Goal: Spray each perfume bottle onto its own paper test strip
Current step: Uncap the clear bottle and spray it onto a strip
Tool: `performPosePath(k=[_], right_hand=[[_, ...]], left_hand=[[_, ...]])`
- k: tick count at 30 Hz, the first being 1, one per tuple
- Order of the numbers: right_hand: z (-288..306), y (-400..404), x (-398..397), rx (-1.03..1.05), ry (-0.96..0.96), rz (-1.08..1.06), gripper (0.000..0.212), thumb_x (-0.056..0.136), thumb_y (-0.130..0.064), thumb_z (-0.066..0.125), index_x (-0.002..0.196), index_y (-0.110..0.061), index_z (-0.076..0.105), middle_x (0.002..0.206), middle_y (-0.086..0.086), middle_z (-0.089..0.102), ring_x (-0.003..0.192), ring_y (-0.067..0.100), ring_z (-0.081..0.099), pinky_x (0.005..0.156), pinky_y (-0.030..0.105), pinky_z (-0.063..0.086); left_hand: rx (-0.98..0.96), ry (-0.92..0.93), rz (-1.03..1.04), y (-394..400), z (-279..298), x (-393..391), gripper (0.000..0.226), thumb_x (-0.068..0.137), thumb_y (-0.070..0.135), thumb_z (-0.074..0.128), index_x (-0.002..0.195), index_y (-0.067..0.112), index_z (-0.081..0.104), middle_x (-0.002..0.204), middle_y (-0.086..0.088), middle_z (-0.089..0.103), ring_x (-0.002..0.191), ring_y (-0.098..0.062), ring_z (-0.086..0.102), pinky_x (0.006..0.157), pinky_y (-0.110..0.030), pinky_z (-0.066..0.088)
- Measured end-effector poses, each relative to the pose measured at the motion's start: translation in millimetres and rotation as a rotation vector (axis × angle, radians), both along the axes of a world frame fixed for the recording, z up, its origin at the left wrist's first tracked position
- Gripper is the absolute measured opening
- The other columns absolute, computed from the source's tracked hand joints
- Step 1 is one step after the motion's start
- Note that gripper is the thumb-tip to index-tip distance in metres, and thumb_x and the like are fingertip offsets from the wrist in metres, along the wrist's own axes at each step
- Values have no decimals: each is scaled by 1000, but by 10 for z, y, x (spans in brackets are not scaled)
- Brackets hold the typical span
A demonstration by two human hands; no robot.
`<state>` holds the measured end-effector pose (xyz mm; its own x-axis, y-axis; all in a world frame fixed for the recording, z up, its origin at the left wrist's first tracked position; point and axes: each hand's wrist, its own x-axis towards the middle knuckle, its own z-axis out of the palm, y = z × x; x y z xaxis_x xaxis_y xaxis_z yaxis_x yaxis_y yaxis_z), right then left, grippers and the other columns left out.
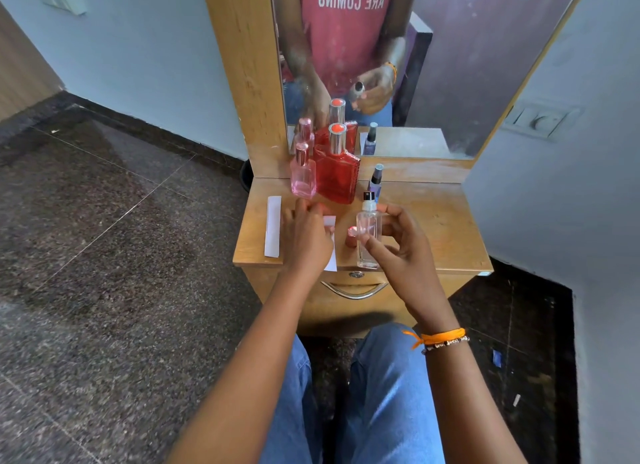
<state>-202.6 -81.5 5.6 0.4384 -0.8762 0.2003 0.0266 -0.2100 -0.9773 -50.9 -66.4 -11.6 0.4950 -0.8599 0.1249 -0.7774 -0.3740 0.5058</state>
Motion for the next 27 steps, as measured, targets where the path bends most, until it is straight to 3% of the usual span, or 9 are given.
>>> performPosePath(k=[4, 8, 11, 15, 19, 23, 27], right_hand=[[-8, -2, 1, 103, -131, 73, 28, 87, -14, 63, 111, -28, 57, 106, 5, 65, 97, 26, 65, 79, 35, 55], [-18, 40, 33, 227, -267, 113, 28, 84, -12, 62, 108, -26, 58, 104, 13, 58, 96, 32, 59, 79, 54, 53], [-3, 69, 43, 215, -260, 111, 32, 82, -8, 63, 110, -23, 56, 97, 7, 61, 93, 30, 56, 74, 51, 52], [40, 75, 59, 40, -74, 1, 44, 77, -4, 61, 108, -35, 55, 93, 9, 60, 75, 23, 59, 56, 36, 51], [91, -5, 75, -391, 248, -35, 59, 77, -7, 70, 122, -39, 47, 108, -3, 55, 89, 7, 55, 69, 17, 45], [147, -57, 77, -627, 586, -47, 62, 77, -18, 72, 131, -33, 44, 110, 1, 52, 79, 19, 56, 54, 28, 44], [182, -70, 72, -717, 721, -55, 64, 75, -19, 74, 132, -28, 45, 113, 2, 53, 77, 26, 59, 52, 26, 37]], left_hand=[[-146, 189, 30, 37, 38, 20, 33, 82, 2, 62, 110, 16, 56, 109, -7, 63, 104, -27, 56, 80, -37, 47], [-185, 398, 114, 115, 120, 107, 43, 79, 4, 69, 116, 15, 51, 83, -3, 64, 79, -19, 59, 68, -29, 45], [-210, 643, 144, 218, 225, 166, 32, 76, 7, 73, 104, 15, 63, 80, 3, 65, 74, -8, 61, 62, -21, 44], [-191, 1006, 46, 378, 369, 157, 26, 75, 3, 73, 96, 18, 68, 77, 2, 67, 70, -5, 61, 57, -13, 46], [-155, 1170, -8, 449, 437, 91, 27, 75, -2, 70, 87, 23, 70, 64, 9, 65, 68, -10, 56, 60, -18, 45], [-128, 1216, -21, 437, 452, 15, 29, 76, -2, 69, 87, 24, 70, 67, 5, 64, 72, -13, 53, 63, -20, 46], [-119, 1238, -19, 423, 447, -30, 30, 77, -3, 69, 90, 24, 69, 68, 4, 60, 69, -12, 53, 63, -20, 48]])
